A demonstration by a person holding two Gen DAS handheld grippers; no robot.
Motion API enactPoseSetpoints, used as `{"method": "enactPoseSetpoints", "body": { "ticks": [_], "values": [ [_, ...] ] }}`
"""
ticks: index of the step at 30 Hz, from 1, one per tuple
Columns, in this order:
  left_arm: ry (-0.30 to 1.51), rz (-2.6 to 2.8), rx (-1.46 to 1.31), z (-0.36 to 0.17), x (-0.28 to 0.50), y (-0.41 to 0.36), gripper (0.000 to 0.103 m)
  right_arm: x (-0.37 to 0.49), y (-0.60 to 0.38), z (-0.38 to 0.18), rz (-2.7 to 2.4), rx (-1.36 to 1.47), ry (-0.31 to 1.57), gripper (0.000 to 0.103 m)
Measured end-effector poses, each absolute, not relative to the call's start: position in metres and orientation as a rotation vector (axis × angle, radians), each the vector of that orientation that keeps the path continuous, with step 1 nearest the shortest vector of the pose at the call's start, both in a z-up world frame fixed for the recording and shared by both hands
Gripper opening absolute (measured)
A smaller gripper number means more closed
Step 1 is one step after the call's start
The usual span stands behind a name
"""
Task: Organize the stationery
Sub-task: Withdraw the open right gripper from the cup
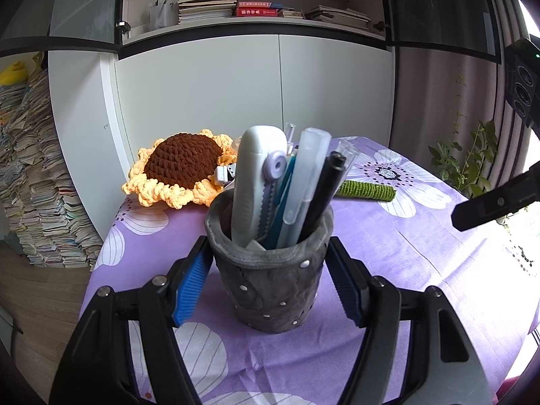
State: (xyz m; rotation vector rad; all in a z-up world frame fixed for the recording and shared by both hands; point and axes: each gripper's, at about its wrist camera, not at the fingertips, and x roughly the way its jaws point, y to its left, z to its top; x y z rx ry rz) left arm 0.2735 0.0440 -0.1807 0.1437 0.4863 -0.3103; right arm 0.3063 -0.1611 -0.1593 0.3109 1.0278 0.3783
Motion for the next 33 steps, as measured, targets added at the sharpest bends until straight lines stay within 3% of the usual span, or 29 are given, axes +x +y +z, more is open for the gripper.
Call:
{"method": "enactPoseSetpoints", "body": {
  "ticks": [11, 17, 31, 33],
  "values": [
    [0.465, -0.275, 0.187, -0.18, 0.269, 0.039, 0.069, 0.28, -0.19, -0.173, 0.282, 0.301, 1.055, 0.043],
    [0.426, -0.271, 0.224, -0.178, 0.262, 0.036, 0.077, 0.279, -0.199, -0.177, 0.273, 0.327, 1.058, 0.043],
    [0.469, -0.272, 0.186, -0.174, 0.279, 0.033, 0.077, 0.283, -0.206, -0.19, 0.293, 0.363, 1.07, 0.043],
    [0.476, -0.26, 0.19, -0.175, 0.282, 0.032, 0.071, 0.284, -0.21, -0.192, 0.293, 0.375, 1.069, 0.043]
  ]
}}
